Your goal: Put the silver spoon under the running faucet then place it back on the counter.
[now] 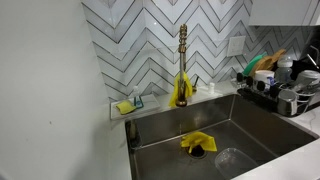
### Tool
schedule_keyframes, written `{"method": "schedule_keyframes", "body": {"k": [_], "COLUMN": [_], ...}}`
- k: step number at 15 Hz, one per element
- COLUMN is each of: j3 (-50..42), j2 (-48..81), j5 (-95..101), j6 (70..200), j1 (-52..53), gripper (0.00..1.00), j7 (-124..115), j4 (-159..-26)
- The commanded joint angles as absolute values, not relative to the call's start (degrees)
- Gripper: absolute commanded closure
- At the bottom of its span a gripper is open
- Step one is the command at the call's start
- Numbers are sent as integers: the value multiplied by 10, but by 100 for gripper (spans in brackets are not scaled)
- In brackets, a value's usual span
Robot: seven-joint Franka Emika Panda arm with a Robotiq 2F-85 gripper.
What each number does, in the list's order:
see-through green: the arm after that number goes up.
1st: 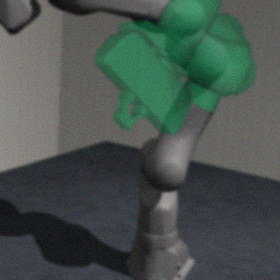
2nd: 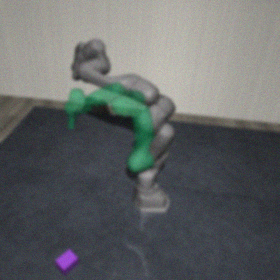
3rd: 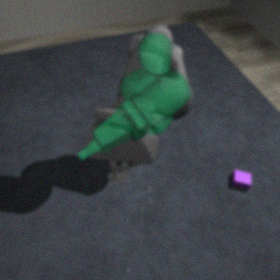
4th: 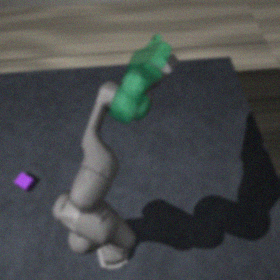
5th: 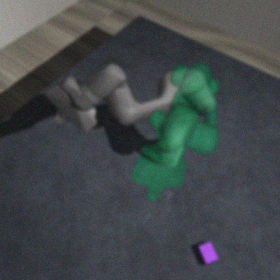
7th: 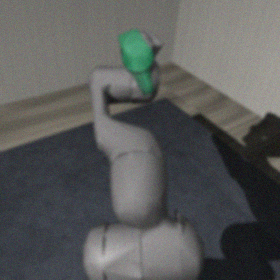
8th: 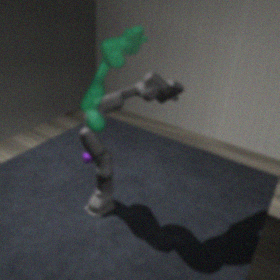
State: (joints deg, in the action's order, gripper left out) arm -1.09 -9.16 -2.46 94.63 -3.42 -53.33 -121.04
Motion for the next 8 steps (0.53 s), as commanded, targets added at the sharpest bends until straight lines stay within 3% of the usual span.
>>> {"method": "schedule_keyframes", "body": {"k": [1, 8], "j3": [-8, 1], "j2": [-97, -76], "j5": [-25, -36], "j6": [942, 949], "j1": [-37, -27], "gripper": [94, 98], "j7": [-534, -531], "j4": [-1209, -1195]}}
